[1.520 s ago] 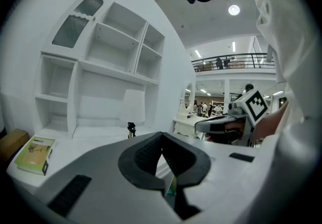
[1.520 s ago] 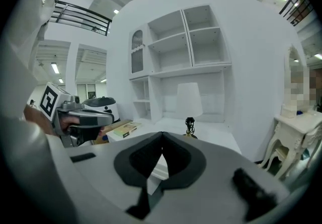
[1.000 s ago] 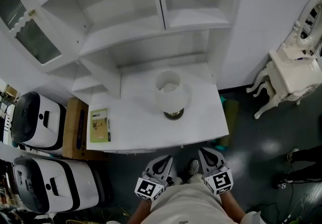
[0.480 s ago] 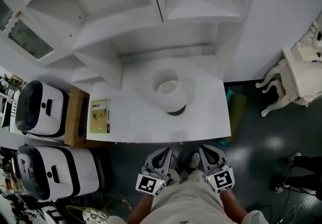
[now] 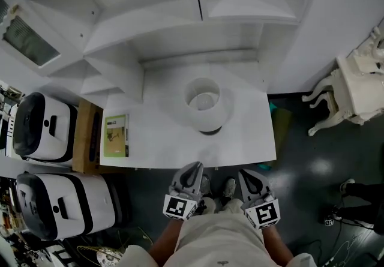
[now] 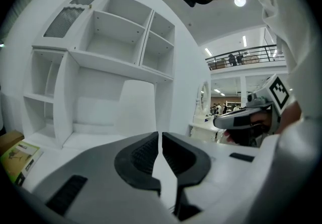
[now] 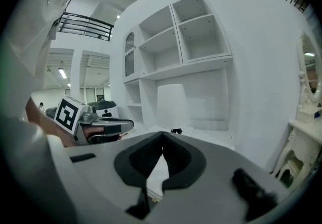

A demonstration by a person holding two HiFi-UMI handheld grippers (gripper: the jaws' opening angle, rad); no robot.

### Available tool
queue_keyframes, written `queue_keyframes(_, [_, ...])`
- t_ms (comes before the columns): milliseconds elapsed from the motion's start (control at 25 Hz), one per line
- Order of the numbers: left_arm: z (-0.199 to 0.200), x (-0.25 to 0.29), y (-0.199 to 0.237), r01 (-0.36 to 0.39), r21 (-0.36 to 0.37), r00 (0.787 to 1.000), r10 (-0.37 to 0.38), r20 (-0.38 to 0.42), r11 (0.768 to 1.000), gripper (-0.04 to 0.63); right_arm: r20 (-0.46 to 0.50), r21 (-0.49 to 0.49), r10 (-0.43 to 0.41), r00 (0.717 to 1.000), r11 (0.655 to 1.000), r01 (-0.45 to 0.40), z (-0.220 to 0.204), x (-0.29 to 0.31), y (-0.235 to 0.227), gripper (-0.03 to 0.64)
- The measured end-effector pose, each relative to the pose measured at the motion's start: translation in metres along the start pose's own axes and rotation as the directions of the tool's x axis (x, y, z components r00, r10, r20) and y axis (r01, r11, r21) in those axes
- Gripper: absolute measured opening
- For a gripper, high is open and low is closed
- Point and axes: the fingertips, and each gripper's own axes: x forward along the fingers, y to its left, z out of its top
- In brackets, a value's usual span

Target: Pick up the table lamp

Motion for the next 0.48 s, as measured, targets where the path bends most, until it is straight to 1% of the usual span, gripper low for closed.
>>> queue_keyframes(120, [-0.003,0.003,0.010,0.023,0.020,1.000,-0.023,0.020,1.000,0.017,-0.001,-0.004,-0.017,1.000,1.000,0.017,0.003,0.002,0.007,0.012])
queue_keyframes(160, [-0.004,0.005,0.014,0.030,0.018,0.999,-0.031,0.028,0.999,0.037,-0.001,-0.004,-0.023,1.000,1.000,0.023,0.003,0.003,0.009,0.012])
queue_keyframes(240, [-0.011,0.010,0.020,0.048,0.009,0.998,-0.048,0.035,0.999,0.101,-0.004,-0.005,-0.034,0.999,0.999,0.034,0.001,0.004,0.013,0.012])
queue_keyframes(320, [-0.021,0.016,0.024,0.069,0.009,0.997,-0.070,0.037,0.998,0.144,0.001,0.004,-0.049,0.999,0.999,0.049,0.001,0.006,0.016,0.012])
queue_keyframes(400, [-0.027,0.023,0.028,0.086,0.013,0.995,-0.087,0.046,0.996,0.180,0.019,0.018,-0.065,0.998,0.998,0.065,0.003,0.009,0.019,0.012])
queue_keyframes(480, [-0.033,0.032,0.032,0.095,0.029,0.993,-0.096,0.068,0.995,0.236,0.021,0.020,-0.077,0.997,0.997,0.077,0.002,0.010,0.021,0.012])
